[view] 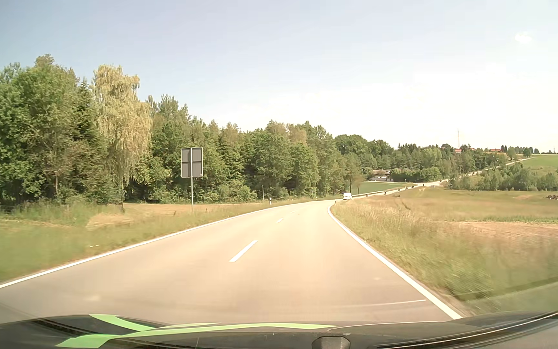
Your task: Follow the waypoints while adhering to traffic rules and regulations
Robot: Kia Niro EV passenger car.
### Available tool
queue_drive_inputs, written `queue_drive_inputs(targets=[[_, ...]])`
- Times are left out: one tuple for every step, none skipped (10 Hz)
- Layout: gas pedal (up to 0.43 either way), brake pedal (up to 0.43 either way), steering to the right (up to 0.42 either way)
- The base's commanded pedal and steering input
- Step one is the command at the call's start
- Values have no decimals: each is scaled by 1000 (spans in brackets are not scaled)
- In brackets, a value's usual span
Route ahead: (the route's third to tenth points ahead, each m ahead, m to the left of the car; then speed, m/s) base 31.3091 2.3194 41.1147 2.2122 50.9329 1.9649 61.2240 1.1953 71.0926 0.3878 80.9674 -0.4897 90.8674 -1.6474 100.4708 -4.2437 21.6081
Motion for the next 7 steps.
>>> queue_drive_inputs(targets=[[98,0,4],[98,0,4],[87,0,4],[0,0,4],[0,0,4],[0,0,4],[0,0,3]])
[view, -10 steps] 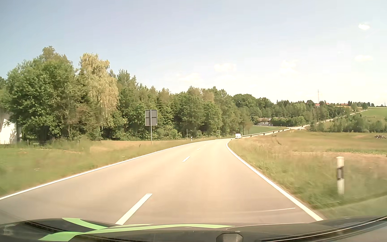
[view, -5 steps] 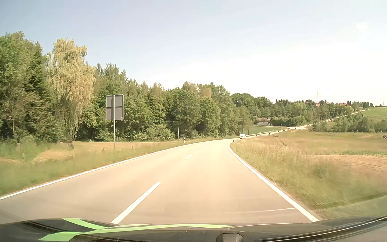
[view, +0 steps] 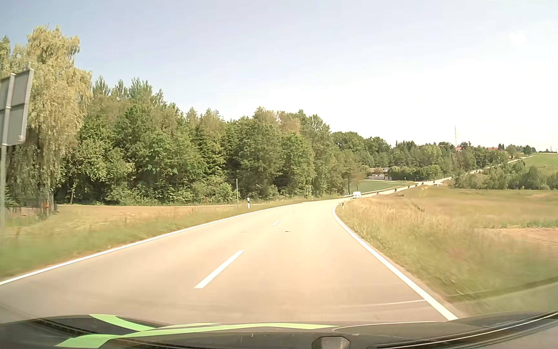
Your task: Follow the waypoints while adhering to traffic rules and regulations
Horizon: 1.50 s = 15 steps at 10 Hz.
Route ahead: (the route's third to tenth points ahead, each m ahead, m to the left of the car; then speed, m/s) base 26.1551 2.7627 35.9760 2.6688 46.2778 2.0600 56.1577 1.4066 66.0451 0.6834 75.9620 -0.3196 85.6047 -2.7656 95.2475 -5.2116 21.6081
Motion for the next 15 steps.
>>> queue_drive_inputs(targets=[[0,0,4],[0,0,4],[0,0,3],[0,0,4],[0,0,5],[0,0,7],[0,0,12],[0,0,14],[0,0,14],[0,0,14],[0,0,15],[0,0,15],[0,0,16],[0,0,18],[0,0,20]])
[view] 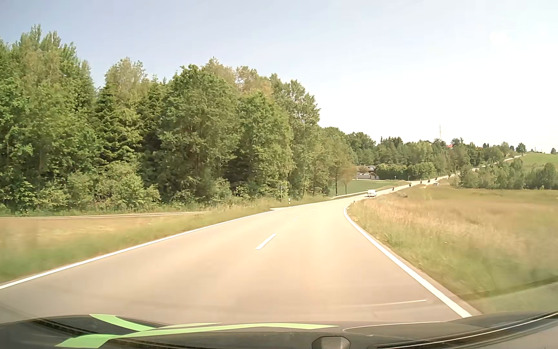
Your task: Follow the waypoints while adhering to traffic rules and regulations
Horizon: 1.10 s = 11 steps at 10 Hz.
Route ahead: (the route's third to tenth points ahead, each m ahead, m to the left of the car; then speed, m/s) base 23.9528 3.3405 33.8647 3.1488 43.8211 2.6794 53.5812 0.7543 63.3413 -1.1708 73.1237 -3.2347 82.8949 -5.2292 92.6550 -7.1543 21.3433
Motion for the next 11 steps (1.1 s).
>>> queue_drive_inputs(targets=[[0,0,20],[0,0,20],[0,0,20],[0,0,20],[0,0,19],[0,0,19],[0,0,19],[0,0,18],[0,0,18],[0,0,16],[0,0,16]])
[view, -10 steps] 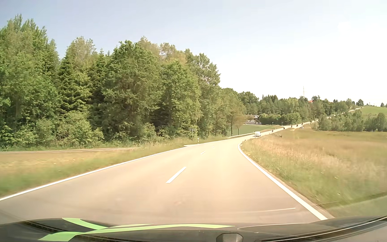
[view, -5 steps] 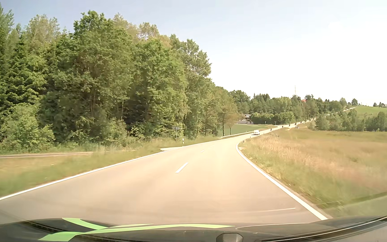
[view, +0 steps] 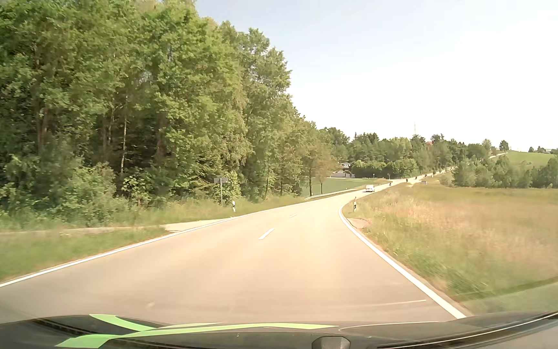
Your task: Follow the waypoints while adhering to traffic rules and regulations
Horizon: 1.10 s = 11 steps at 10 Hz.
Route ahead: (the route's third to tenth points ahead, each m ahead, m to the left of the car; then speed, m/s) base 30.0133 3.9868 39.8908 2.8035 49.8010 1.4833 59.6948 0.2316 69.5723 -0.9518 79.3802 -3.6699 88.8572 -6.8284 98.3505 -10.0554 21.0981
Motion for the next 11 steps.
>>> queue_drive_inputs(targets=[[0,0,16],[0,0,16],[0,0,16],[0,0,16],[0,0,16],[20,0,16],[39,0,16],[47,0,16],[67,0,16],[79,0,16],[79,0,16]])
